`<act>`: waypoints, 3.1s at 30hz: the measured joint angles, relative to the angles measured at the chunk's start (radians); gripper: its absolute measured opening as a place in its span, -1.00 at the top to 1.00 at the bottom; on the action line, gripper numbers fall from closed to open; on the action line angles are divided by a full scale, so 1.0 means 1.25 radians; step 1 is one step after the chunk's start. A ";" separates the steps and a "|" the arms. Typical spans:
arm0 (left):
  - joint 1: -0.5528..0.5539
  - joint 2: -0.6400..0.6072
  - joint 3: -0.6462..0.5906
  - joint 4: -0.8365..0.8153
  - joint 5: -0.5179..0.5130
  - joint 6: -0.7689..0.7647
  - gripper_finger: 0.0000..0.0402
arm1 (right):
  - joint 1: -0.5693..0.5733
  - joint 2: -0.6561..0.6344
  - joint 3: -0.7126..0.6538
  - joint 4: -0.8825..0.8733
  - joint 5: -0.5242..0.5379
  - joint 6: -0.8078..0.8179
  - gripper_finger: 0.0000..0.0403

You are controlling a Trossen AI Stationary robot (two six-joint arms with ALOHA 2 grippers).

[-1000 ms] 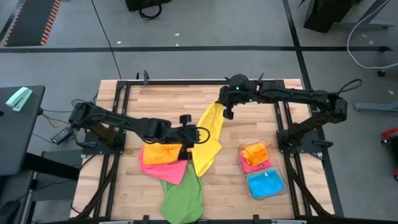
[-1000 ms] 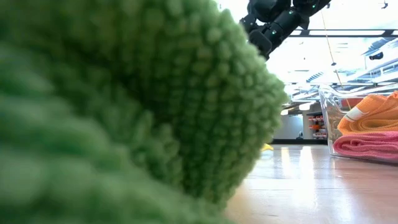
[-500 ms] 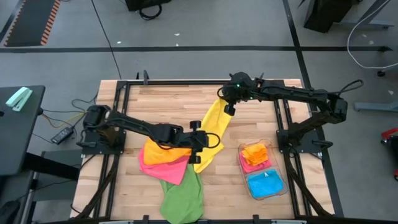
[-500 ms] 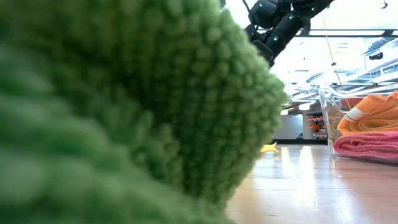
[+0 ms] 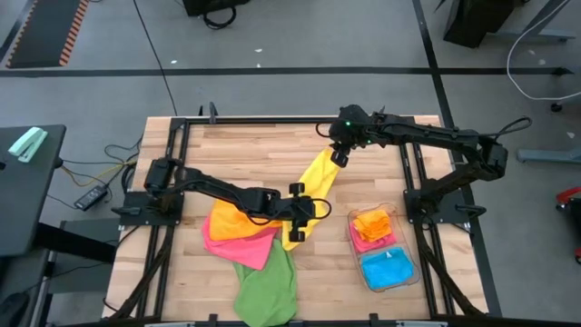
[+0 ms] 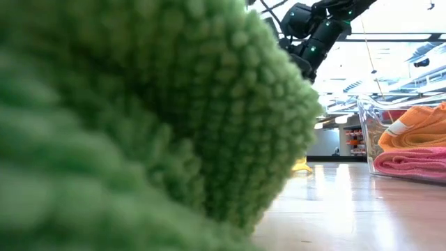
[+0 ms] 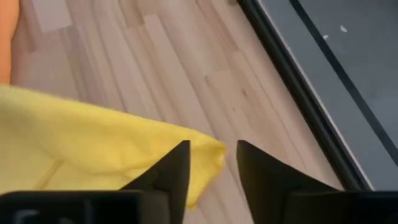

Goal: Fold microfiber towels
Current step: Fold the yellow towel

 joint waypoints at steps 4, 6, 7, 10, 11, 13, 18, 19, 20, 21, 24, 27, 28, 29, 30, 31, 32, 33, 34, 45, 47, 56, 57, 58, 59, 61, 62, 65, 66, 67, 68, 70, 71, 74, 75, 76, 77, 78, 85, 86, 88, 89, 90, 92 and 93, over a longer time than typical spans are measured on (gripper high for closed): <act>0.005 0.036 0.000 0.034 0.000 -0.025 0.36 | 0.000 0.000 0.000 -0.003 0.006 0.019 0.14; 0.006 0.046 0.000 0.039 0.002 -0.041 0.31 | 0.002 0.000 0.000 -0.013 0.005 0.021 0.09; 0.007 0.053 0.000 0.056 0.001 -0.042 0.29 | 0.005 0.000 0.000 -0.014 0.004 0.021 0.08; 0.007 0.071 0.000 0.077 0.001 -0.041 0.20 | 0.017 0.000 0.000 -0.019 -0.006 0.020 0.07; 0.007 0.080 0.000 0.095 0.001 -0.041 0.17 | 0.021 0.000 0.000 -0.019 -0.010 0.019 0.07; 0.011 0.091 0.001 0.100 0.002 -0.041 0.13 | 0.032 0.000 0.000 -0.022 -0.017 0.020 0.07; 0.027 0.121 0.000 0.098 0.001 -0.042 0.09 | 0.065 -0.003 0.000 -0.025 -0.018 0.027 0.09; 0.029 0.127 0.001 0.107 0.000 -0.041 0.09 | 0.071 -0.004 0.000 -0.027 -0.018 0.027 0.09; 0.033 0.130 0.002 0.104 0.000 -0.041 0.10 | 0.079 -0.006 0.000 -0.031 -0.019 0.028 0.09; 0.034 0.131 0.000 0.094 0.000 -0.041 0.12 | 0.087 -0.008 0.000 -0.031 -0.019 0.030 0.09; 0.037 0.131 0.000 0.102 0.001 -0.041 0.19 | 0.105 -0.012 0.000 -0.033 -0.020 0.033 0.09; 0.037 0.131 0.000 0.103 0.001 -0.041 0.34 | 0.121 -0.013 0.000 -0.033 -0.019 0.043 0.09; 0.036 0.130 0.000 0.104 0.001 -0.041 0.41 | 0.125 -0.013 0.000 -0.035 -0.019 0.049 0.09; 0.036 0.128 0.000 0.102 0.001 -0.041 0.49 | 0.131 -0.013 0.000 -0.037 -0.019 0.054 0.09; 0.036 0.128 0.001 0.098 0.001 -0.041 0.58 | 0.137 -0.013 0.000 -0.041 -0.019 0.054 0.09; 0.036 0.128 0.001 0.091 0.001 -0.041 0.67 | 0.144 -0.013 0.000 -0.048 -0.026 0.054 0.09; 0.036 0.128 0.001 0.085 0.001 -0.040 0.78 | 0.152 -0.013 0.000 -0.057 -0.035 0.054 0.09; 0.036 0.128 0.000 0.081 0.001 -0.041 0.88 | 0.159 -0.013 0.000 -0.063 -0.045 0.054 0.09; 0.036 0.125 0.000 0.081 0.003 -0.040 0.94 | 0.166 -0.013 0.000 -0.068 -0.051 0.054 0.09; 0.034 0.031 0.002 0.009 0.022 -0.021 0.95 | 0.228 -0.013 0.000 -0.074 -0.055 0.069 0.09; 0.034 0.015 0.000 -0.042 0.022 -0.020 0.97 | 0.236 -0.013 0.000 -0.074 -0.056 0.068 0.09; 0.034 -0.075 0.001 -0.167 0.029 -0.064 0.97 | 0.287 -0.013 -0.047 0.005 -0.071 0.021 0.09; 0.034 -0.082 0.001 -0.191 0.031 -0.069 0.97 | 0.292 -0.013 -0.065 0.027 -0.084 0.018 0.09; 0.034 -0.088 0.001 -0.201 0.034 -0.080 0.97 | 0.298 -0.013 -0.086 0.054 -0.104 0.018 0.09; 0.034 -0.093 0.001 -0.204 0.039 -0.085 0.96 | 0.302 -0.013 -0.108 0.085 -0.126 0.017 0.09; 0.034 -0.098 0.001 -0.220 0.057 -0.094 0.92 | 0.314 -0.013 -0.151 0.156 -0.162 0.020 0.09; 0.034 -0.098 0.001 -0.226 0.077 -0.098 0.90 | 0.321 -0.013 -0.174 0.196 -0.169 0.023 0.09; 0.035 -0.098 0.001 -0.250 0.157 -0.104 0.88 | 0.348 -0.012 -0.239 0.297 -0.169 0.021 0.09; 0.035 -0.098 0.001 -0.254 0.177 -0.103 0.89 | 0.356 -0.012 -0.255 0.329 -0.169 0.018 0.09; 0.035 -0.098 0.001 -0.257 0.187 -0.100 0.90 | 0.364 -0.012 -0.268 0.356 -0.169 0.015 0.09; 0.035 -0.097 0.001 -0.260 0.189 -0.098 0.92 | 0.371 -0.012 -0.276 0.375 -0.165 0.012 0.09; 0.035 -0.097 0.001 -0.261 0.189 -0.098 0.96 | 0.385 -0.006 -0.280 0.391 -0.135 0.011 0.09; 0.036 -0.100 0.001 -0.266 0.189 -0.094 0.97 | 0.392 -0.005 -0.280 0.392 -0.118 0.011 0.09; 0.037 -0.104 0.001 -0.286 0.173 -0.063 0.97 | 0.407 0.002 -0.280 0.397 -0.088 -0.003 0.09; 0.037 -0.104 0.001 -0.307 0.168 -0.056 0.95 | 0.410 0.002 -0.280 0.392 -0.087 -0.003 0.09; 0.040 -0.105 0.000 -0.327 0.167 -0.045 0.94 | 0.411 0.002 -0.280 0.394 -0.087 -0.003 0.09; 0.042 -0.108 0.000 -0.347 0.167 -0.040 0.92 | 0.412 0.002 -0.280 0.396 -0.088 -0.003 0.09; 0.045 -0.113 0.000 -0.368 0.167 -0.034 0.91 | 0.413 0.002 -0.280 0.395 -0.093 -0.003 0.09; 0.079 -0.170 0.000 -0.559 0.164 -0.021 0.97 | 0.453 0.002 -0.280 0.399 -0.134 -0.003 0.09; 0.082 -0.175 0.000 -0.589 0.164 -0.021 0.97 | 0.462 0.002 -0.280 0.401 -0.133 -0.003 0.09; 0.086 -0.176 0.001 -0.639 0.165 -0.025 0.94 | 0.475 0.002 -0.280 0.412 -0.133 -0.002 0.09; 0.088 -0.175 0.001 -0.671 0.165 -0.031 0.91 | 0.479 0.002 -0.280 0.419 -0.130 0.003 0.09; 0.090 -0.174 -0.002 -0.696 0.165 -0.037 0.89 | 0.483 0.002 -0.280 0.425 -0.121 0.010 0.09; 0.095 -0.173 -0.017 -0.714 0.166 -0.041 0.87 | 0.489 0.002 -0.280 0.434 -0.091 0.015 0.09; 0.099 -0.172 -0.027 -0.719 0.165 -0.038 0.87 | 0.489 0.002 -0.279 0.433 -0.072 0.030 0.09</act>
